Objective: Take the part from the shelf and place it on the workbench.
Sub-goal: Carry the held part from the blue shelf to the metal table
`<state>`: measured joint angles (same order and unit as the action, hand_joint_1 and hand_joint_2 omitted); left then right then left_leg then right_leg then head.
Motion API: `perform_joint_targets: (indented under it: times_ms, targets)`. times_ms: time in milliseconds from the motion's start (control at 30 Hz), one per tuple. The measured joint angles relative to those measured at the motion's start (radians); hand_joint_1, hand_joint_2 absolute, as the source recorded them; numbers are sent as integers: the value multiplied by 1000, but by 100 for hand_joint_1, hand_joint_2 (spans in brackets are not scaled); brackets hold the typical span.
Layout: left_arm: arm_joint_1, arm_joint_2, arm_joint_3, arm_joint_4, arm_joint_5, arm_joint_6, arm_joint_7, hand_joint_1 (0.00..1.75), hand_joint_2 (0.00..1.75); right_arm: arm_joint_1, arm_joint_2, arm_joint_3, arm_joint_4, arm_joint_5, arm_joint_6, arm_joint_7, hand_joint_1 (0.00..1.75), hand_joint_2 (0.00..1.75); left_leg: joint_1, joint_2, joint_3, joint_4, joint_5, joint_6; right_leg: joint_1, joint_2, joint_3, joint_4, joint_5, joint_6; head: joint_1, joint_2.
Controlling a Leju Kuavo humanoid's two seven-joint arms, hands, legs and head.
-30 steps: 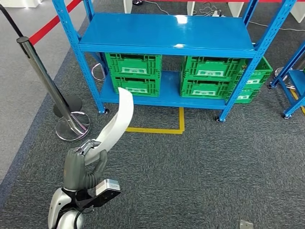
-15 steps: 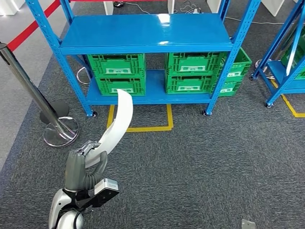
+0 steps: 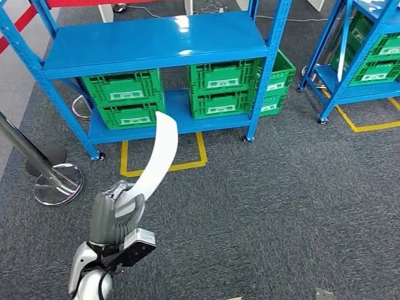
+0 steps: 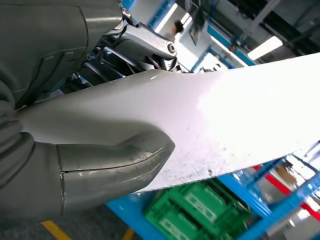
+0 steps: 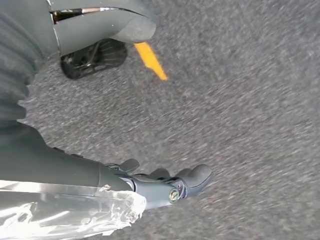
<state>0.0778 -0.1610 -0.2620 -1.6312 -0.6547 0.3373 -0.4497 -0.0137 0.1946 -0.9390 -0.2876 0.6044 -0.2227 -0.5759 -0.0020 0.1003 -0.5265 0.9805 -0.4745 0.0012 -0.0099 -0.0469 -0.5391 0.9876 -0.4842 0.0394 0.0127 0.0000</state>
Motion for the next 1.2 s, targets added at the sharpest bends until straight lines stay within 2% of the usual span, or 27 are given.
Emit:
perform_joint_targets:
  times_ms: [33,100,133,167,200,233,267,300,333,400,467,533,567,600,633,700,733,767,800,833,867,933,967,1000,1067,1133,1200]
  targets:
    - [-1,0,0,0,8,-6,-5,175,175,1,0,-3,1,6,-3,10,0,175,0,6,-1,1,-1,-5,0,9,-4,2,2,-8,0,0]
    - [-6,0,2,2,25,-12,-20,175,175,1,0,-8,2,19,-9,29,0,175,4,-19,-11,27,-28,-15,-3,26,-10,1,9,-24,-2,0]
    - [-8,0,3,4,33,-18,-27,175,175,0,0,-12,3,26,-13,36,0,175,6,-43,-28,68,-57,-19,-4,35,-13,0,13,-32,-3,0]
    - [-9,1,4,6,40,-27,-31,175,175,-2,0,-15,4,32,-14,43,0,175,8,-68,-53,128,-94,-20,-3,45,-18,0,17,-37,-4,0]
    - [-9,4,4,10,46,-40,-33,175,175,-3,0,-18,4,39,-15,47,0,175,8,-82,-85,201,-129,-20,-1,56,-23,0,20,-42,-4,0]
    - [-9,7,5,15,52,-52,-32,175,175,-2,0,-21,5,45,-13,49,0,175,8,-89,-111,261,-151,-18,1,68,-26,0,23,-45,-4,0]
    - [-8,10,5,20,58,-64,-32,175,175,0,0,-23,7,49,-11,50,0,175,8,-92,-125,292,-153,-15,4,81,-30,1,25,-46,-4,0]
    - [-8,12,5,23,63,-72,-32,175,175,1,0,-25,8,53,-10,50,0,175,7,-94,-120,284,-136,-9,8,94,-32,2,28,-47,-3,0]
    - [-8,14,5,26,66,-77,-32,175,175,2,0,-26,9,55,-9,50,0,175,6,-100,-97,237,-102,-1,11,107,-33,2,30,-47,-4,0]
    - [-9,17,6,29,70,-81,-32,175,175,2,0,-26,11,56,-8,50,0,175,4,-138,-33,105,-36,19,14,132,-35,4,34,-44,-2,0]
    - [-10,19,6,30,76,-87,-33,175,175,0,0,-28,13,58,-8,50,0,175,2,-170,1,27,-16,27,12,153,-46,8,40,-37,-1,0]
    - [-11,21,7,32,81,-93,-35,175,175,2,-1,-30,15,60,-6,50,0,175,1,-165,4,12,-18,25,8,171,-58,8,47,-24,-2,0]
    - [-12,21,7,32,83,-96,-36,175,175,5,-2,-32,16,61,-5,50,0,175,3,-153,4,7,-14,25,8,169,-64,12,47,-19,-3,0]
    - [-12,20,7,33,85,-98,-37,175,175,7,-3,-33,17,62,-4,50,0,175,5,-143,4,1,-10,26,9,154,-74,25,37,-14,1,0]
    - [-12,20,7,33,87,-100,-39,175,175,7,-4,-35,18,62,-3,49,0,175,8,-129,4,-4,-5,28,10,129,-93,59,14,-9,5,0]
    - [-11,21,9,36,90,-104,-41,175,175,2,-4,-38,20,62,-1,49,0,175,9,-100,0,-7,-2,30,6,73,-149,180,-54,3,14,0]
    - [-9,22,10,38,91,-106,-43,175,175,0,-4,-39,20,62,0,49,0,175,8,-85,-2,-6,-2,30,2,60,-176,242,-81,9,16,0]
    - [-9,22,11,40,93,-108,-45,175,175,0,-4,-41,20,62,0,49,0,175,8,-70,-3,-6,-2,30,-1,54,-189,279,-93,14,16,0]
    - [-9,23,12,42,96,-110,-47,175,175,1,-4,-43,21,62,1,49,0,175,8,-56,-3,-5,-2,29,-4,50,-183,279,-85,18,16,0]
    - [-9,22,12,45,99,-113,-48,175,175,2,-4,-46,21,62,1,49,0,175,8,-44,-3,-5,-2,28,-7,44,-156,240,-62,21,16,0]
    - [-9,22,12,46,101,-114,-49,175,175,3,-5,-49,21,62,1,49,0,175,8,-32,-1,-4,-3,25,-9,30,-113,171,-30,22,16,0]
    - [-11,21,13,48,105,-116,-50,175,175,0,-6,-54,21,62,2,50,0,175,3,-12,1,-1,-7,15,-5,-8,-37,43,6,16,16,0]
    - [-12,20,13,49,107,-116,-52,175,175,-1,-6,-56,21,62,4,50,0,175,0,-4,1,1,-8,10,-2,-18,-20,13,10,9,16,0]
    - [-14,19,13,50,109,-116,-53,175,175,-1,-6,-59,21,62,5,50,0,175,-3,4,1,2,-8,5,0,-18,-18,6,7,2,16,0]
    - [-16,16,14,52,112,-116,-56,175,175,3,-6,-67,21,62,6,50,0,175,-2,11,3,5,-12,-4,-2,2,-22,6,13,-13,15,0]
    - [-18,14,14,53,113,-116,-60,175,175,4,-7,-73,21,62,7,50,0,175,3,-29,-11,45,-47,-14,-5,22,-25,4,18,-27,13,0]
    - [-18,13,14,54,113,-116,-65,175,175,0,-7,-77,21,62,8,49,0,175,7,-79,-61,160,-115,-18,-6,44,-29,3,23,-37,11,0]
